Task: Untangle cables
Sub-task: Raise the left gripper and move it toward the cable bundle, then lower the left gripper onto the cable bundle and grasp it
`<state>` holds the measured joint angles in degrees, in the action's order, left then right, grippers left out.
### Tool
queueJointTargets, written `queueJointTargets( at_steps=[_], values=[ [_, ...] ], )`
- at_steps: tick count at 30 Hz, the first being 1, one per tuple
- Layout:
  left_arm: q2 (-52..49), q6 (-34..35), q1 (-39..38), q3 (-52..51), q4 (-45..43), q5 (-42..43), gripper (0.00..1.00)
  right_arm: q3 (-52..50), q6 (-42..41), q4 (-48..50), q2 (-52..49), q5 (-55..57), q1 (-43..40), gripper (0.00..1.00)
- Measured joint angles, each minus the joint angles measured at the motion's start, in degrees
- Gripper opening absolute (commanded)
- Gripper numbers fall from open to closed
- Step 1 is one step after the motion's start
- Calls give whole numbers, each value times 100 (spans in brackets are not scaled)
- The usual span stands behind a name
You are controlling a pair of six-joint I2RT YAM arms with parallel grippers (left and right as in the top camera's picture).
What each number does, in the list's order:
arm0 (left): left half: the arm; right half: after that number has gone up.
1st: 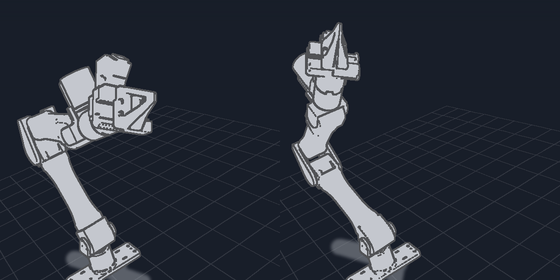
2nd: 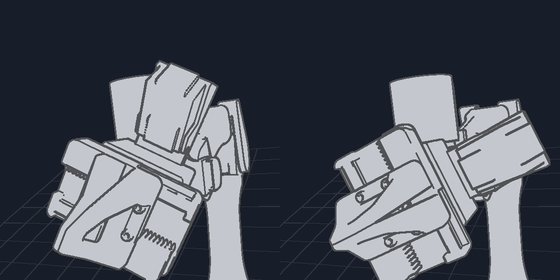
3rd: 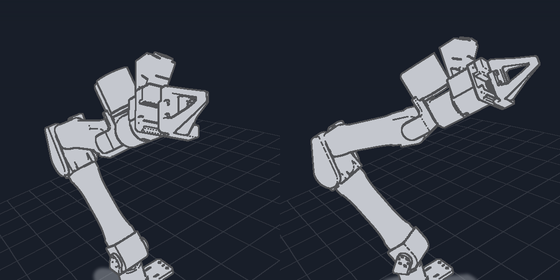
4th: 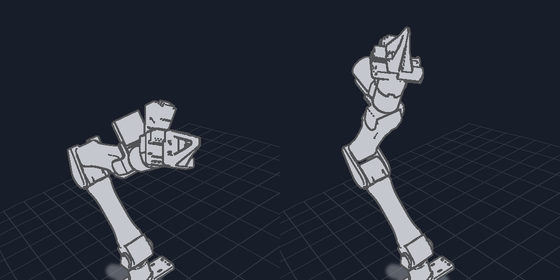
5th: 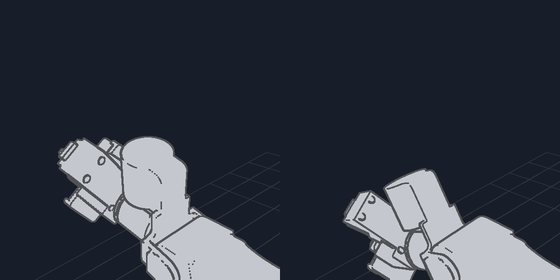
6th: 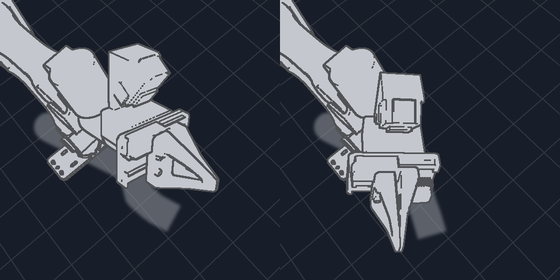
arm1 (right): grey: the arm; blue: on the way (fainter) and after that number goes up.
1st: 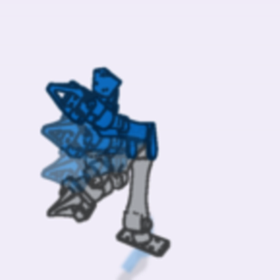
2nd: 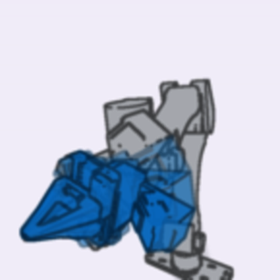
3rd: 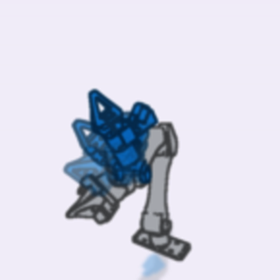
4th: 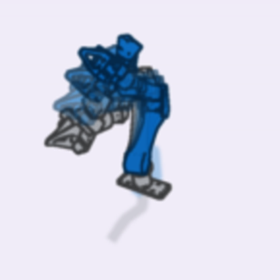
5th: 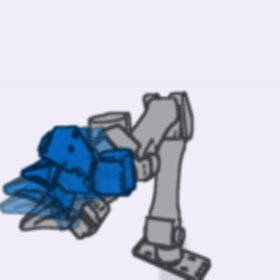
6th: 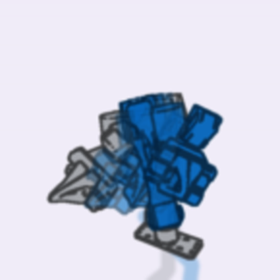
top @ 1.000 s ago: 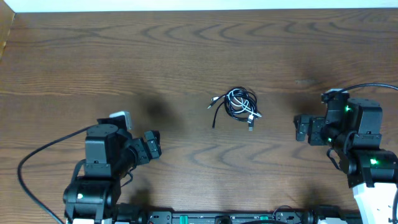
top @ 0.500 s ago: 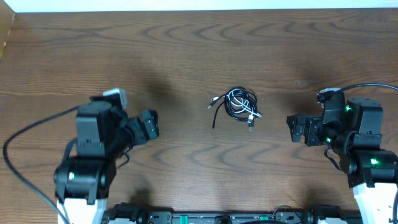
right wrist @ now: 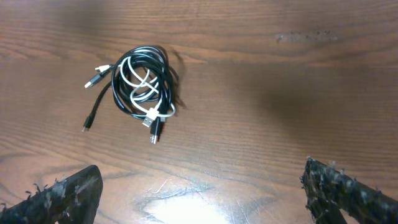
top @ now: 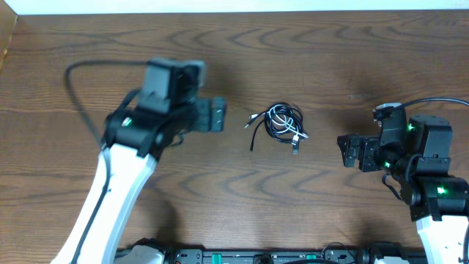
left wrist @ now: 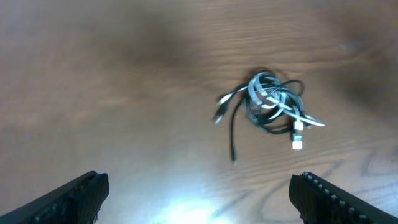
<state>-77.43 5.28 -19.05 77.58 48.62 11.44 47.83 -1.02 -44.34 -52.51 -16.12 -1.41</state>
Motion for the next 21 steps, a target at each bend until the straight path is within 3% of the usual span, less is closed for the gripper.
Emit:
queueJointTargets(
  at_steps=[6,12,21],
  values=[
    [-868,-616,-492,208,-848,24,98,2,0,2,0,0,0,99],
    [-1587,-640,-680,208,-1801,24,98,2,0,-31,2,0,0,99],
    [-2468,-505,-920,208,-1937,24,98,2,0,-44,0,0,0,99]
  ],
)
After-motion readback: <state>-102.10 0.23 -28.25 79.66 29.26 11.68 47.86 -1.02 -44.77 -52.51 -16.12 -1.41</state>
